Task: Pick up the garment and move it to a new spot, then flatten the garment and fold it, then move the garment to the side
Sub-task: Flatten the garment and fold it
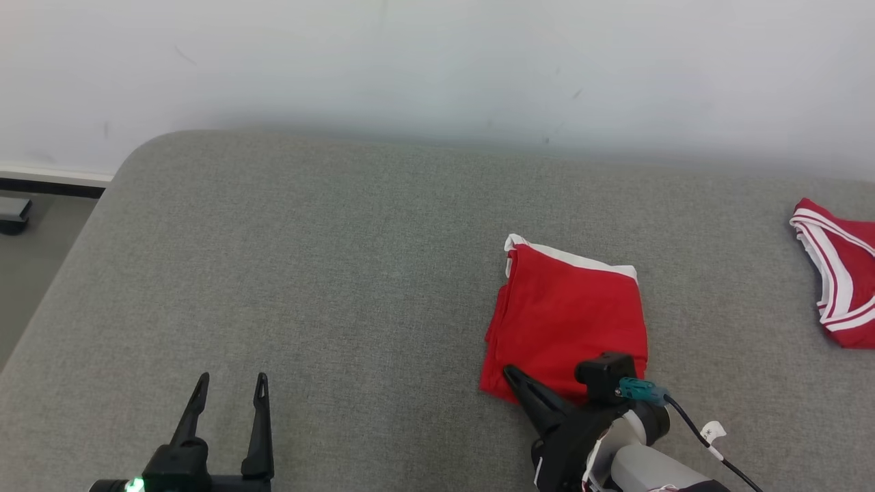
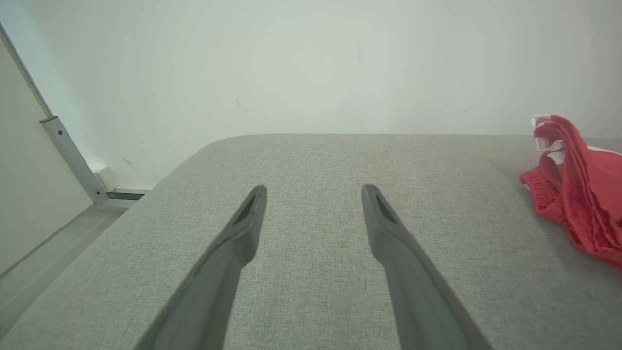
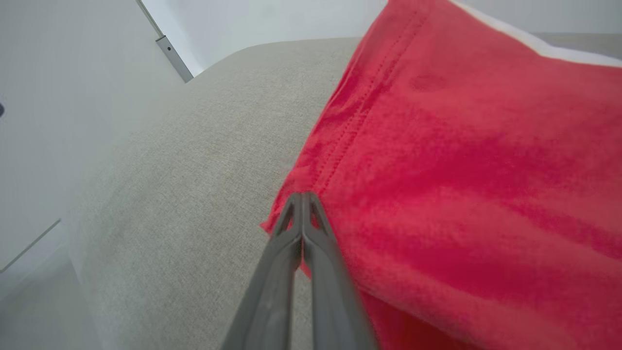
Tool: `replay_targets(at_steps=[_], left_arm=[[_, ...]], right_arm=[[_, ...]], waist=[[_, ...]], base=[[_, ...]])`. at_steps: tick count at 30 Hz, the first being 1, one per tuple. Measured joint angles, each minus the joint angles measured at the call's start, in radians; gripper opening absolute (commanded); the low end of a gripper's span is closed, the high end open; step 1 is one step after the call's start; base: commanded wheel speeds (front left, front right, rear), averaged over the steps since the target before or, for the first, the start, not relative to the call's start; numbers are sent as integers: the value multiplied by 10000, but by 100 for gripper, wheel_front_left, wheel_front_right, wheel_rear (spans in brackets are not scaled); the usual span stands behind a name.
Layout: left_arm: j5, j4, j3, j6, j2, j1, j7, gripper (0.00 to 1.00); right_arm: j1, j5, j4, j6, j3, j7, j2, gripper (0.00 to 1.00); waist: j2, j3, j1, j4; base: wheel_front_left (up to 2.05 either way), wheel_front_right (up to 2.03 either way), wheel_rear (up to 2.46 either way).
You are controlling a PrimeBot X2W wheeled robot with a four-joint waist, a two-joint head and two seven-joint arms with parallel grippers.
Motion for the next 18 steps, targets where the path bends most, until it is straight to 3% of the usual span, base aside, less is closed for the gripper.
replay_targets(at_steps=[6, 12, 18], left_arm=[[35, -23, 50, 17, 6, 66, 0, 100], [50, -36, 167, 31, 46, 230, 0, 100], [52, -61, 257, 31, 105, 353, 0, 100]], right_arm=[[150, -569, -761, 0, -989, -4, 2, 0], [1059, -2034, -2226, 0, -3482, -10, -514, 0], [2148, -3664, -3538, 0, -5745, -10, -623, 0]], waist=[[0, -126, 0, -105], [0, -328, 0, -433], [0, -440, 0, -822]], base=[[0, 0, 0], [0, 0, 0], [0, 0, 0]])
